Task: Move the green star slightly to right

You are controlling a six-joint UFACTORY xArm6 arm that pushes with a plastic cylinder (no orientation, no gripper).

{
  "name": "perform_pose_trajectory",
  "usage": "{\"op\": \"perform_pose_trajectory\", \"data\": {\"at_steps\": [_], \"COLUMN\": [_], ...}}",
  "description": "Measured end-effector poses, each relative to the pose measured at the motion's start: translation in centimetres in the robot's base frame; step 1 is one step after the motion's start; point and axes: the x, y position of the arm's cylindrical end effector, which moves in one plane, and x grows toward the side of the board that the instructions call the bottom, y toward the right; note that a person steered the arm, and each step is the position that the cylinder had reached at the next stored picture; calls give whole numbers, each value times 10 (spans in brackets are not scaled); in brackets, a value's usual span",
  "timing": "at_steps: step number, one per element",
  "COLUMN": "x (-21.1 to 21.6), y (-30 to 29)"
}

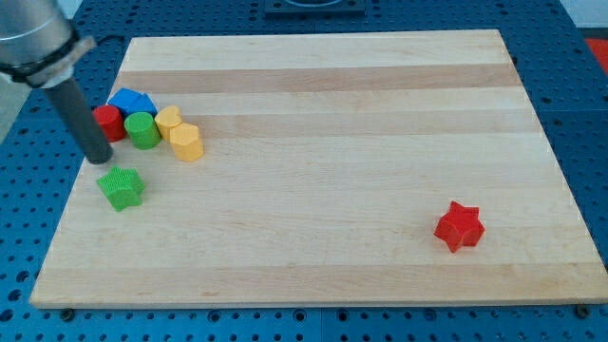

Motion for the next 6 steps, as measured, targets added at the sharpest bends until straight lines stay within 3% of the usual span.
{"op": "perform_pose_trajectory", "data": {"at_steps": [2,4,6], "x": [52,60,65], "y": [10,203,200]}}
